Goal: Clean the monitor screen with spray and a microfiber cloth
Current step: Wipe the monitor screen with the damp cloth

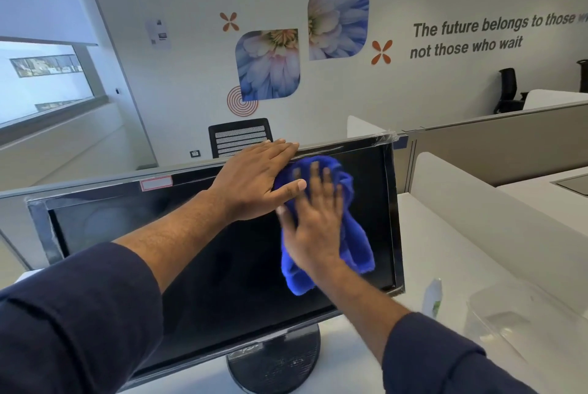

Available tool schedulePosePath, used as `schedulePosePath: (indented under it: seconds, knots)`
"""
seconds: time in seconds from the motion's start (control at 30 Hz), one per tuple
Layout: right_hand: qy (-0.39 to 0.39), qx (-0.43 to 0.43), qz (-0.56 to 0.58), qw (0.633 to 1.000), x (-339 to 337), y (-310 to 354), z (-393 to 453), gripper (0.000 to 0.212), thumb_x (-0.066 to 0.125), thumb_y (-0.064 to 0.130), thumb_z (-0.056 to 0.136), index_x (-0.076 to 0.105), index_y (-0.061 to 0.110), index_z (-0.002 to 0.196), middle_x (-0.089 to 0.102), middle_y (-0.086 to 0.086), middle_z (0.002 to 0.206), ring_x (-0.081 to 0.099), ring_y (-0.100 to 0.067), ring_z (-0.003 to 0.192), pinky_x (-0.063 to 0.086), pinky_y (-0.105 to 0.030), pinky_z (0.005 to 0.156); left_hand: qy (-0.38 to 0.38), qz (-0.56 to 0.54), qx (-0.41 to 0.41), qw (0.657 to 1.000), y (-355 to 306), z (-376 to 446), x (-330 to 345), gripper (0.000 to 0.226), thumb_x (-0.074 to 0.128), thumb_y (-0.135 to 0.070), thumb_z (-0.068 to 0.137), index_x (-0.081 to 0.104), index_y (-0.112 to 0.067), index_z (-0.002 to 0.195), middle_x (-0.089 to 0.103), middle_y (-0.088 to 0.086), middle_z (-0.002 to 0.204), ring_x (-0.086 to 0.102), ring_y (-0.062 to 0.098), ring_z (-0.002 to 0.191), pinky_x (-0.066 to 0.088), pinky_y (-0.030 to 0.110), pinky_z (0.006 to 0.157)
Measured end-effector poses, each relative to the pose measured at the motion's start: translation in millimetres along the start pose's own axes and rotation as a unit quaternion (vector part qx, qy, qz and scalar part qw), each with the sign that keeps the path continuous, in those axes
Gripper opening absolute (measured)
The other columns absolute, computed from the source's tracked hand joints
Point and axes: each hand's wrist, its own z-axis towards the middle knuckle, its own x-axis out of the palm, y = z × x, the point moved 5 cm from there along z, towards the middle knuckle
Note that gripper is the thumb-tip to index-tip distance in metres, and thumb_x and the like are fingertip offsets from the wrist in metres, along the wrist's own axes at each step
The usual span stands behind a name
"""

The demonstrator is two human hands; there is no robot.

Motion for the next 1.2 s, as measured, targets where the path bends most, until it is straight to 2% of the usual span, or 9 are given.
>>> schedulePosePath:
  seconds: [0.1,0.33,0.47,0.67,0.77,0.87,1.0,1.07,1.2]
  knots:
    - [0.081,-0.16,-0.005,0.984,29,47,-43,0.055,0.042,0.047,0.099,0.036,0.028,0.151,0.025,-0.002,0.161,0.013,-0.028,0.151,0.019,-0.055,0.118,0.0,0.001,-0.004,1.0,0,1,1,0.088,0.014,-0.074,0.089,0.027,-0.018,0.156,0.033,0.002,0.16,0.026,0.014,0.149,0.016,0.031,0.121]
    - [0.177,-0.375,-0.09,0.905,49,13,-134,0.06,0.039,0.037,0.102,0.016,0.031,0.157,0.003,0.002,0.167,0.003,-0.022,0.153,0.007,-0.046,0.121,-0.003,0.016,-0.002,1.0,-1,-2,0,0.087,0.011,-0.075,0.092,0.025,-0.02,0.157,0.034,0.002,0.16,0.028,0.016,0.148,0.014,0.028,0.116]
    - [0.177,-0.269,-0.122,0.939,35,-54,-148,0.072,0.052,0.035,0.093,0.019,0.034,0.156,0.009,0.004,0.166,0.01,-0.021,0.152,0.012,-0.048,0.12,-0.002,0.021,-0.006,1.0,-3,-1,1,0.087,0.011,-0.076,0.091,0.025,-0.02,0.157,0.033,0.002,0.16,0.029,0.016,0.148,0.013,0.027,0.115]
    - [0.139,-0.007,-0.095,0.986,-9,-121,-101,0.062,0.03,0.037,0.101,0.005,0.03,0.158,0.014,-0.004,0.164,0.014,-0.028,0.151,0.016,-0.047,0.12,0.007,0.018,-0.016,1.0,-1,-2,1,0.088,0.01,-0.077,0.09,0.024,-0.021,0.157,0.032,0.002,0.161,0.029,0.018,0.148,0.019,0.034,0.118]
    - [0.103,0.092,-0.041,0.99,-19,-115,-91,0.056,0.033,0.032,0.101,0.021,0.024,0.155,0.027,-0.011,0.159,0.022,-0.031,0.148,0.026,-0.047,0.116,0.009,0.02,-0.02,1.0,-2,-1,2,0.09,0.009,-0.079,0.089,0.024,-0.021,0.157,0.033,0.003,0.16,0.029,0.019,0.148,0.019,0.034,0.119]
    - [0.073,-0.012,0.009,0.997,-12,-84,-113,0.048,0.049,0.017,0.096,0.049,0.019,0.144,0.04,-0.012,0.153,0.032,-0.032,0.143,0.028,-0.044,0.115,0.001,0.022,-0.018,1.0,-3,-2,1,0.091,0.009,-0.079,0.089,0.027,-0.02,0.156,0.036,0.004,0.159,0.031,0.019,0.146,0.02,0.033,0.118]
    - [0.209,-0.256,-0.035,0.943,10,-53,-181,0.054,0.06,0.015,0.078,0.062,0.031,0.13,0.054,0.0,0.143,0.05,-0.024,0.132,0.041,-0.042,0.107,0.001,0.022,-0.017,1.0,-3,-3,0,0.091,0.009,-0.079,0.089,0.027,-0.02,0.156,0.036,0.003,0.159,0.032,0.019,0.147,0.02,0.034,0.118]
    - [0.269,-0.254,-0.041,0.928,11,-57,-191,0.062,0.074,0.017,0.069,0.061,0.032,0.128,0.056,0.004,0.139,0.055,-0.021,0.128,0.046,-0.04,0.102,0.002,0.024,-0.015,1.0,-4,-3,0,0.091,0.009,-0.079,0.089,0.026,-0.021,0.156,0.035,0.003,0.16,0.031,0.019,0.147,0.021,0.037,0.119]
    - [0.259,-0.189,-0.093,0.943,-2,-81,-185,0.064,0.084,0.013,0.058,0.067,0.027,0.119,0.064,0.004,0.122,0.064,-0.023,0.111,0.054,-0.039,0.089,0.004,0.023,-0.013,1.0,-4,-3,0,0.089,0.012,-0.078,0.09,0.025,-0.02,0.156,0.035,0.003,0.16,0.031,0.02,0.147,0.021,0.036,0.118]
